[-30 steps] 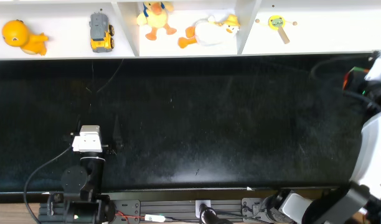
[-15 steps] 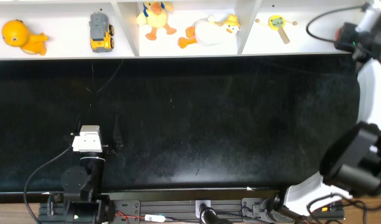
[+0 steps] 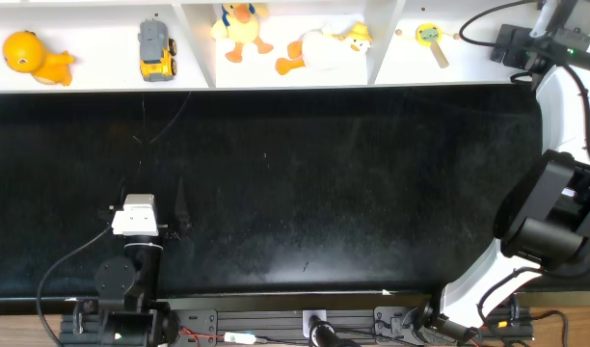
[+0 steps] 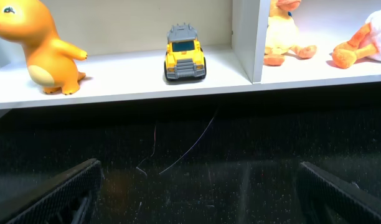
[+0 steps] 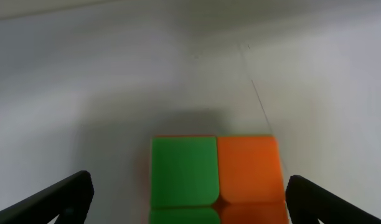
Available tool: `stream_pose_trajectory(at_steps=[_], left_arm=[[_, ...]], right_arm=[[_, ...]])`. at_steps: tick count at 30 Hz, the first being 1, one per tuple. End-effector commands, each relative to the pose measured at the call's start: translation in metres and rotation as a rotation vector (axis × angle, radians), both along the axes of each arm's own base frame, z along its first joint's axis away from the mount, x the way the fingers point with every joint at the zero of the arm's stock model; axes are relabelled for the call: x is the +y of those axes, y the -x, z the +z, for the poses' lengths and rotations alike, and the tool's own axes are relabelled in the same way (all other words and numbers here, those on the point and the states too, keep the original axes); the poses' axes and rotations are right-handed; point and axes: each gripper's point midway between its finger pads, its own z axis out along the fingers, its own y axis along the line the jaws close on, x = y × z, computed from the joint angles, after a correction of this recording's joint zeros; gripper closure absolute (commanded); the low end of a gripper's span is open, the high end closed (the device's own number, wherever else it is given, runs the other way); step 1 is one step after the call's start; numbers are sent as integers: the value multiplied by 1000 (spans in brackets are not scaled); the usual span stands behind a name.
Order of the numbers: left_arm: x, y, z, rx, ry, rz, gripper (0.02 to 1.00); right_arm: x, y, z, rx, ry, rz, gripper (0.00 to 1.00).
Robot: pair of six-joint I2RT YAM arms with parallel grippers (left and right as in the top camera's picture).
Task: Store Toys
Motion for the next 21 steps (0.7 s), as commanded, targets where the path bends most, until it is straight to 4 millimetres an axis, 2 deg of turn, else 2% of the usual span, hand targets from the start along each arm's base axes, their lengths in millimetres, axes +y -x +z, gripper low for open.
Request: stream_pose_trajectory(at_steps=[1, 3, 5, 10, 16, 19, 21], left_arm=[[-3, 1, 2, -9, 14, -15, 20], [-3, 1, 2, -8, 14, -15, 20], [-3, 1, 2, -9, 14, -14, 20], [-3, 1, 2, -9, 14, -15, 20], [-3, 1, 2, -9, 14, -15, 20], [-3, 1, 2, -9, 14, -15, 20], [-3, 1, 2, -9, 14, -15, 20]], right_arm=[[-3, 12, 43, -51, 42, -30, 5], [-1, 25, 43, -37, 50, -41, 5], [0, 43, 33, -6, 59, -58, 7], [12, 106, 4, 93, 62, -92, 7], [41, 176, -16, 102, 47, -82, 5], [62, 194, -25, 30, 24, -38, 5], [84, 199, -27, -48, -4, 27, 7]])
